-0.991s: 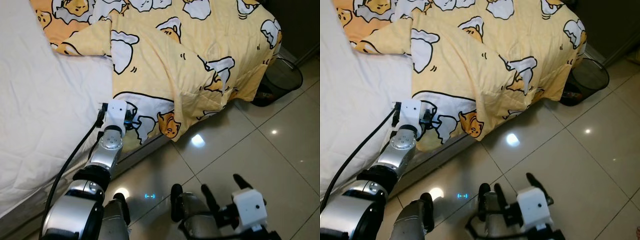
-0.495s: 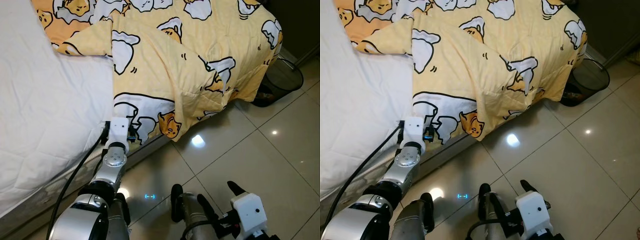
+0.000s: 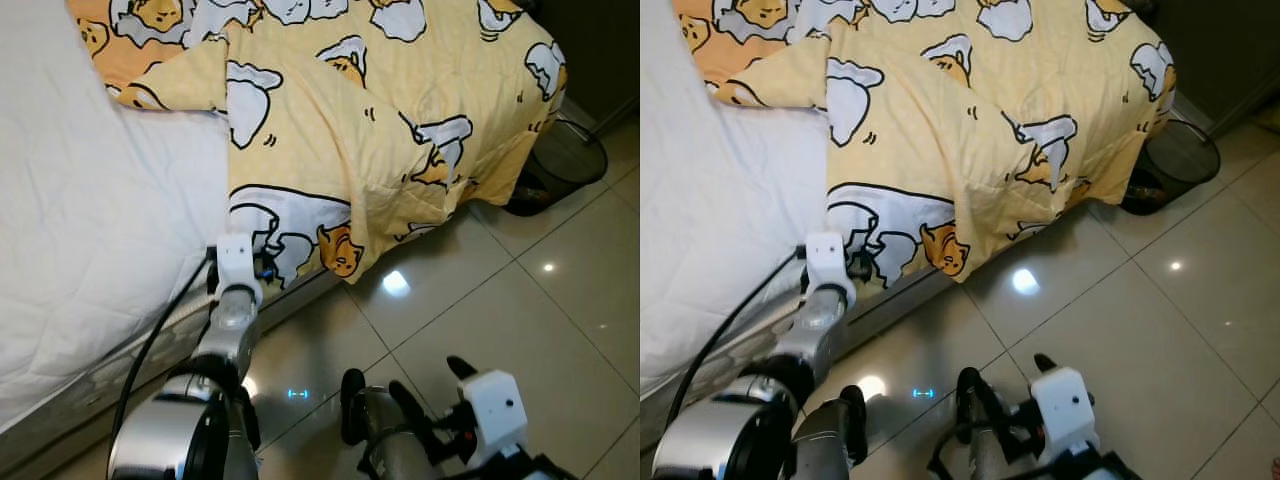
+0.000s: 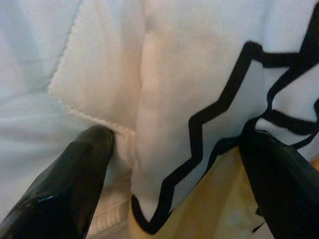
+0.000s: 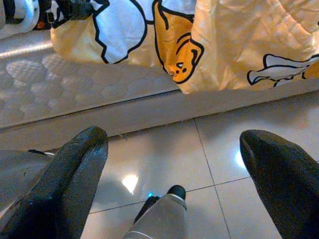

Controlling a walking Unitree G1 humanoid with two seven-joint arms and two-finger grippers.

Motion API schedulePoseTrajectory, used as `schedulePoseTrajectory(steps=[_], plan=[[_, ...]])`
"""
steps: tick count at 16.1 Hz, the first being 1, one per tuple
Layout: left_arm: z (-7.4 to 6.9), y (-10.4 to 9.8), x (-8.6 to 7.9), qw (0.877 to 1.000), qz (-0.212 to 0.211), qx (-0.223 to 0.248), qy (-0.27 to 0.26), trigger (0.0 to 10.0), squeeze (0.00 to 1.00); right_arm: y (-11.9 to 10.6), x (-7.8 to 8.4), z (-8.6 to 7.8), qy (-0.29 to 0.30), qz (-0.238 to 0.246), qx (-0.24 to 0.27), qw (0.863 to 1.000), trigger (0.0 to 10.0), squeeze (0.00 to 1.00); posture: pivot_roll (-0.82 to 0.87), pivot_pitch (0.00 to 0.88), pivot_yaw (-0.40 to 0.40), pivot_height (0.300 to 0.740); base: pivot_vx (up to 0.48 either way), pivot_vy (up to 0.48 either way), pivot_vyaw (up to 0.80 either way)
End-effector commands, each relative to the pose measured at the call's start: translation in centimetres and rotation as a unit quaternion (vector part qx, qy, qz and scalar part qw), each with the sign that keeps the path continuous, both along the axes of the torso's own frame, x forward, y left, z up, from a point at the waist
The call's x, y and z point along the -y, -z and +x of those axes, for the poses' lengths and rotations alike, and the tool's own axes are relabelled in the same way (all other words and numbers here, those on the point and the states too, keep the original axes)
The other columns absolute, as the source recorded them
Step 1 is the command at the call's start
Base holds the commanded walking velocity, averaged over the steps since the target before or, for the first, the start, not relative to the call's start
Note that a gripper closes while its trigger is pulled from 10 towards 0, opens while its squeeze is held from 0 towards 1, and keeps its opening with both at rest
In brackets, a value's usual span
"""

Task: Clean up the room

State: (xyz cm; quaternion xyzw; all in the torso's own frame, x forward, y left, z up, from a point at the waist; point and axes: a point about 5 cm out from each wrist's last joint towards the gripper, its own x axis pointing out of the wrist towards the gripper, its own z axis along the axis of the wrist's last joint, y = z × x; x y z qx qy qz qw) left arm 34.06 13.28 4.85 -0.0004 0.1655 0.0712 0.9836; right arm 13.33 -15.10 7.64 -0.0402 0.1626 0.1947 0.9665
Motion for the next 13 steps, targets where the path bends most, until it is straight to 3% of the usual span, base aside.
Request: schedulePoseTrajectory(steps=[1,2,8,9,11,13], plan=[[-0.6,1.1,0.6,0.999,-0.016,-0.033,0.013,10.0,0.00,-0.1,0.1,-0.3,-0.001,0.001,-0.008,1.000,10.0,0.00,-0.22,0.320,-0.083,0.740,0.000,0.000,0.00],[-0.1,0.5,0.9,0.999,-0.012,-0.030,0.020,0.0,0.00,-0.3,0.0,-0.1,-0.004,0.000,-0.005,1.000,10.0,0.00,-0.23,0.320,-0.084,0.740,0.000,0.000,0.00],[-0.7,1.4,1.1,0.997,0.014,-0.050,0.061,0.0,0.00,-0.2,-0.6,0.0,-0.012,0.005,-0.012,1.000,10.0,0.00,-0.21,0.321,-0.068,0.740,0.000,0.000,0.00],[-0.9,1.6,1.4,0.996,0.007,-0.054,0.070,0.0,0.00,-0.1,-0.7,0.1,-0.013,0.006,-0.014,1.000,10.0,0.00,-0.20,0.321,-0.067,0.740,0.000,0.000,0.00],[-1.0,1.7,2.3,0.994,-0.045,-0.046,0.091,0.0,0.00,0.1,-0.6,0.1,-0.018,0.006,-0.021,1.000,10.0,0.00,-0.19,0.317,-0.063,0.740,0.000,0.000,0.00],[-1.4,2.0,2.4,0.992,-0.038,-0.049,0.109,0.0,0.00,0.3,-0.4,0.4,-0.016,0.003,-0.020,1.000,10.0,0.00,-0.19,0.309,-0.048,0.740,0.000,0.000,0.00]])
